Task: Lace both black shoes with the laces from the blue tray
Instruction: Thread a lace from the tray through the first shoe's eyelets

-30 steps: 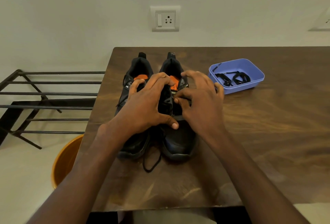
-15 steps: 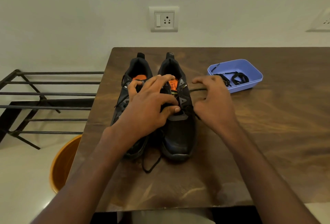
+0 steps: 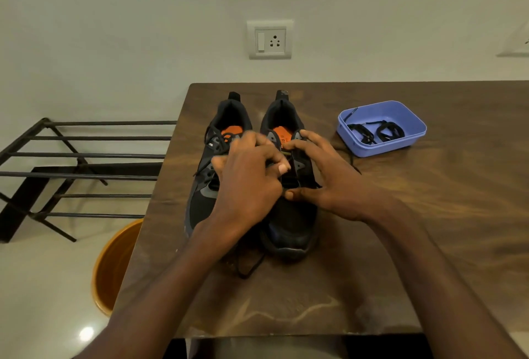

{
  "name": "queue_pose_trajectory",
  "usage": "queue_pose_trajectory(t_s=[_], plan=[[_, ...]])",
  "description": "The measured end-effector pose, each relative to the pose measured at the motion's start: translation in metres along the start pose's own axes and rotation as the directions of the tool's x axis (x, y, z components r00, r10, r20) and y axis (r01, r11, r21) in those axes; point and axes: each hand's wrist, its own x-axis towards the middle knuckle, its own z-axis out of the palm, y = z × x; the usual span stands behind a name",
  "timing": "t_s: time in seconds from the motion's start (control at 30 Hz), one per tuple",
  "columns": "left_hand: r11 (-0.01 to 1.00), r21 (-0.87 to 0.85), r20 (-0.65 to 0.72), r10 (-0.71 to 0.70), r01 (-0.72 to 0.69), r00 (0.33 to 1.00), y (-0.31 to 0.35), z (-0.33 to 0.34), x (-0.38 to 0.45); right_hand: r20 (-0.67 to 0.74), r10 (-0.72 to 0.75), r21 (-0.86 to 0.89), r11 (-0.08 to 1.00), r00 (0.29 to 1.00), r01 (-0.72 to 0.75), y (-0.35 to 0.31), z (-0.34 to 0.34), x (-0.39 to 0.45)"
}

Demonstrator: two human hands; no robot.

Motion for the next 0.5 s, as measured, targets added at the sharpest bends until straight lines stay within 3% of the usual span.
queue_pose_trajectory(t_s=[0.07, 0.13, 0.2, 0.27, 0.37, 0.43, 0.5], plan=[[0.979, -0.123, 0.099, -0.149, 0.161, 0.984, 0.000, -0.005, 0.000, -0.003, -0.010, -0.010, 1.000, 1.000, 0.010, -0.001, -0.001, -0.001], [0.975, -0.118, 0.105, -0.178, 0.190, 0.978, 0.004, -0.011, -0.001, -0.010, -0.010, -0.060, 0.998, 1.000, 0.009, -0.003, 0.000, -0.001], [0.991, -0.022, 0.124, -0.126, 0.130, 0.984, 0.015, -0.014, -0.002, -0.004, 0.007, -0.104, 0.995, 1.000, -0.007, -0.007, 0.002, -0.002], [0.983, 0.177, 0.150, -0.069, 0.042, 0.986, 0.022, -0.012, -0.005, -0.002, 0.001, -0.142, 0.990, 1.000, -0.001, -0.010, 0.005, -0.002], [0.901, 0.421, 0.157, 0.045, -0.108, 0.987, 0.019, -0.004, -0.003, -0.031, -0.011, -0.177, 0.984, 0.999, 0.006, -0.009, 0.009, 0.000], [0.867, 0.476, 0.182, 0.065, -0.146, 0.981, 0.016, -0.002, -0.001, -0.045, -0.005, -0.190, 0.982, 0.999, -0.003, -0.008, 0.010, 0.001], [0.901, 0.411, 0.176, 0.072, -0.140, 0.982, 0.013, -0.003, 0.001, -0.022, 0.011, -0.214, 0.977, 1.000, -0.015, -0.009, 0.009, 0.001]])
